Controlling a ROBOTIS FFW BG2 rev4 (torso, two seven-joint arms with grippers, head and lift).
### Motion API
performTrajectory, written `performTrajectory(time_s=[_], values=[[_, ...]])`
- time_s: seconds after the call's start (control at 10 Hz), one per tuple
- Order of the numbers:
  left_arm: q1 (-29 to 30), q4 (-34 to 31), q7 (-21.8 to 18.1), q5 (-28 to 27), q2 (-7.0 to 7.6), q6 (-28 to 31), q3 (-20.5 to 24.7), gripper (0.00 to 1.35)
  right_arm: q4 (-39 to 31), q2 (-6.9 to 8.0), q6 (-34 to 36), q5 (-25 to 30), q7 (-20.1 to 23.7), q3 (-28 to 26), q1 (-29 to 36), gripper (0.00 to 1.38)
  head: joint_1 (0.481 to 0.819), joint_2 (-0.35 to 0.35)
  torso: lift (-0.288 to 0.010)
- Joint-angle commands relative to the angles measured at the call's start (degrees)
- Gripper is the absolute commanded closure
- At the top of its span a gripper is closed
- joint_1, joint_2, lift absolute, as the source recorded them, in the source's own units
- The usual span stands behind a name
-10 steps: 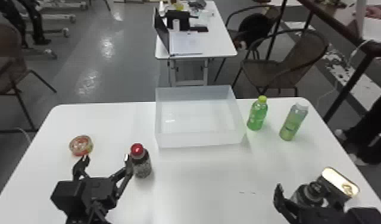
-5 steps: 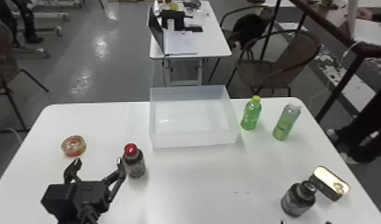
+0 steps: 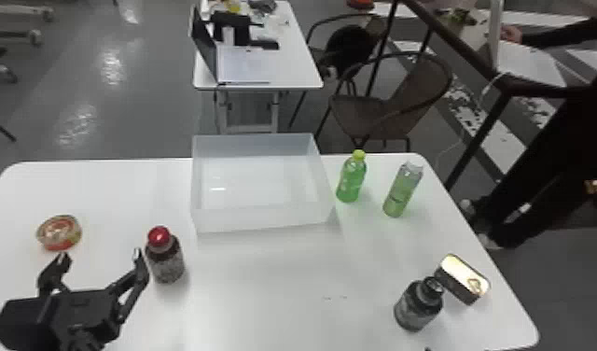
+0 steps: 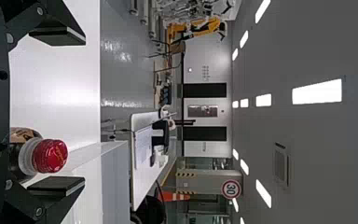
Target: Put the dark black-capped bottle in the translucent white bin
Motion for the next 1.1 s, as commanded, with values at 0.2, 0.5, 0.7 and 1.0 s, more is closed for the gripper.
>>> performTrajectory(time_s=[0.2,0.5,0.7,1.0], values=[[-0.4,0.0,0.0,-0.1,-0.31,0.0,0.0,0.23,7.3,-0.02,-0.9,0.9,4.3,-1.3,-9.6,0.1,0.695,-0.174,-0.035],[-0.6,0.1,-0.4,-0.2,-0.63,-0.1,0.3,0.23,13.1,0.33,-1.9,4.6,8.6,-0.8,-16.6,0.1,0.695,-0.143,-0.035],[-0.3,0.1,-0.9,-0.4,-0.63,-0.4,0.9,0.23,15.9,0.68,-2.6,7.3,8.1,-0.8,-19.4,0.21,0.695,-0.121,-0.035],[-0.4,0.1,-1.2,-0.5,-0.63,-0.4,1.0,0.23,14.9,1.3,-0.9,7.2,7.1,-0.8,-20.0,0.91,0.695,-0.111,-0.035]])
